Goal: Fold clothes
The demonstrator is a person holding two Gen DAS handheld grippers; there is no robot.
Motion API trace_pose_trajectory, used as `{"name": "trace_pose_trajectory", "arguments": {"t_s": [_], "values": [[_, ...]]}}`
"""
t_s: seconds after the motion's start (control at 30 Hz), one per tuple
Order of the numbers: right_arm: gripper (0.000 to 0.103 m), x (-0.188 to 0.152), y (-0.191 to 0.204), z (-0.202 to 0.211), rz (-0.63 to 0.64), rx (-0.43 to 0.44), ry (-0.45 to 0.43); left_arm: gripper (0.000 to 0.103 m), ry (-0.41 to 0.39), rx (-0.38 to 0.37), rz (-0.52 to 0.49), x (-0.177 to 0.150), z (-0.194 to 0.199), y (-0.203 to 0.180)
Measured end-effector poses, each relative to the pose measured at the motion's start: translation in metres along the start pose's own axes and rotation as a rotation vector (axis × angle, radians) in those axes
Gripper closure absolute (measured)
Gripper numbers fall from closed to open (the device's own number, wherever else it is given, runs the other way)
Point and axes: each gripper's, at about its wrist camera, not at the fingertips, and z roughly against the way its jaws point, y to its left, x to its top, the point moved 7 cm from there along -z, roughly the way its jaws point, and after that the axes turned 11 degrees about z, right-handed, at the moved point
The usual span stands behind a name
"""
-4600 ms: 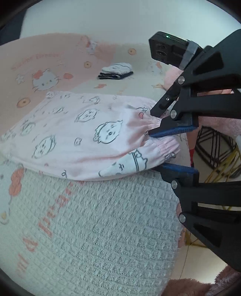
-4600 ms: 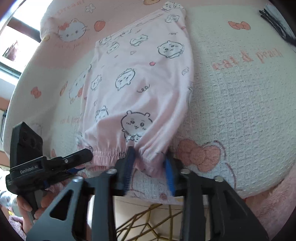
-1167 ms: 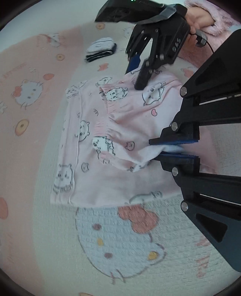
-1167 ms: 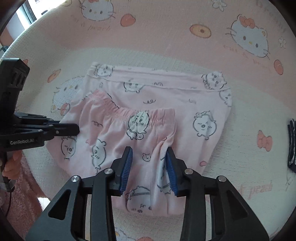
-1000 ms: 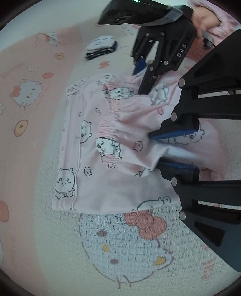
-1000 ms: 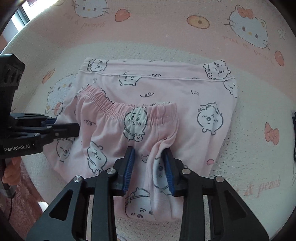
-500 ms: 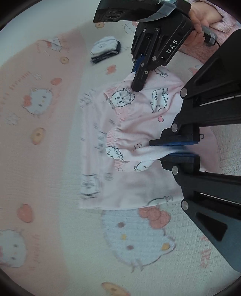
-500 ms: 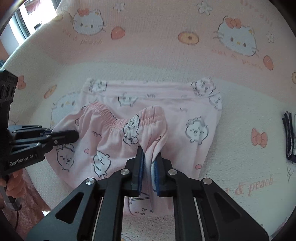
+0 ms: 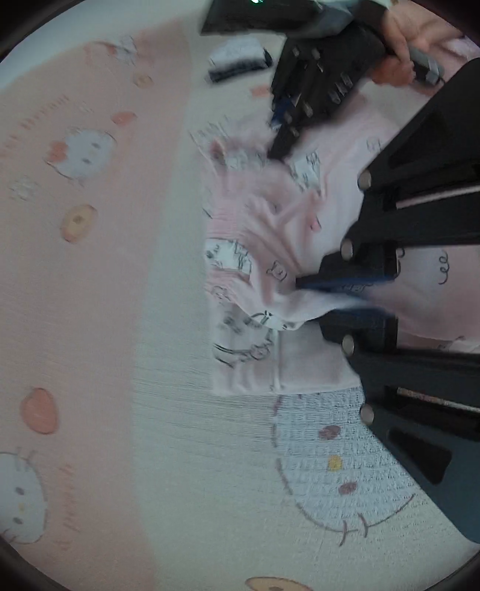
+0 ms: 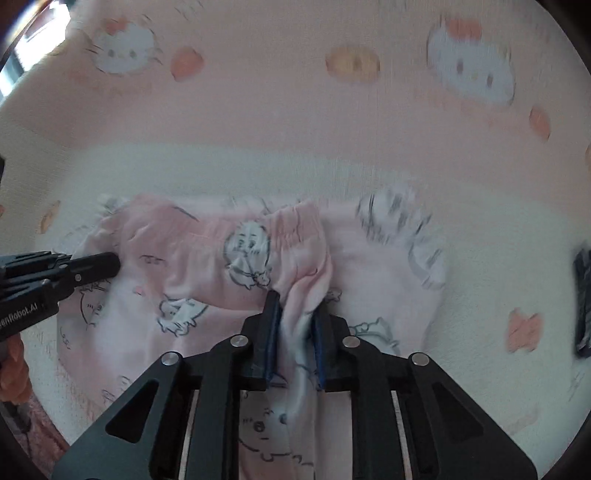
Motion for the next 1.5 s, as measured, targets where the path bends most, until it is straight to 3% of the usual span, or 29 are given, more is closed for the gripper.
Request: {"name": "trace_pose_trajectory", "arguments": {"t_s": [0.13, 0.2, 0.23, 0.43, 0.5, 0.63, 0.7, 0.8, 0.83, 0.9, 1.0, 1.27, 1.4, 1.5], "values": [[0.064, -0.001, -0.012, 0.042, -0.088, 0.035, -0.108, 0.056, -0.090, -0.053, 0.141, -0.005, 0.038, 0.018], [0.046, -0.014, -0.022, 0.067, -0.158, 0.055, -0.149, 0.056, -0.075, -0.073, 0.211, -0.015, 0.050, 0.030], [0.042, -0.025, -0.027, 0.075, -0.191, 0.065, -0.153, 0.056, -0.058, -0.053, 0.238, -0.023, 0.052, 0.038], [0.042, -0.109, -0.025, 0.081, -0.224, 0.064, -0.066, 0.056, 0.062, -0.040, 0.350, -0.094, 0.040, 0.053], [0.041, -0.128, -0.028, 0.065, -0.280, 0.080, -0.025, 0.056, 0.046, -0.057, 0.377, -0.099, 0.040, 0.053], [0.041, -0.135, -0.022, 0.052, -0.387, 0.196, -0.046, 0.056, 0.007, -0.163, 0.428, -0.102, 0.042, 0.050], [0.039, -0.133, -0.019, 0.050, -0.399, 0.197, -0.072, 0.057, -0.003, -0.148, 0.409, -0.105, 0.037, 0.046], [0.036, -0.133, -0.014, 0.048, -0.383, 0.168, -0.099, 0.070, -0.024, -0.098, 0.347, -0.107, 0.030, 0.036], [0.037, -0.132, -0.011, 0.048, -0.369, 0.156, -0.100, 0.078, -0.020, -0.101, 0.329, -0.107, 0.027, 0.031], [0.072, -0.126, -0.002, 0.044, -0.329, 0.174, -0.096, 0.083, -0.017, -0.092, 0.293, -0.107, 0.023, 0.023], [0.094, -0.119, 0.004, 0.041, -0.296, 0.168, -0.092, 0.088, -0.036, -0.058, 0.263, -0.104, 0.022, 0.016], [0.099, -0.118, 0.002, 0.087, -0.189, 0.072, -0.115, 0.090, -0.069, -0.063, 0.137, -0.102, 0.077, -0.002], [0.100, -0.144, 0.000, 0.117, -0.180, 0.063, -0.130, 0.090, -0.080, -0.098, 0.145, -0.136, 0.095, -0.024], [0.100, -0.162, 0.001, 0.129, -0.186, 0.054, -0.130, 0.090, -0.072, -0.075, 0.152, -0.159, 0.095, -0.026]]}}
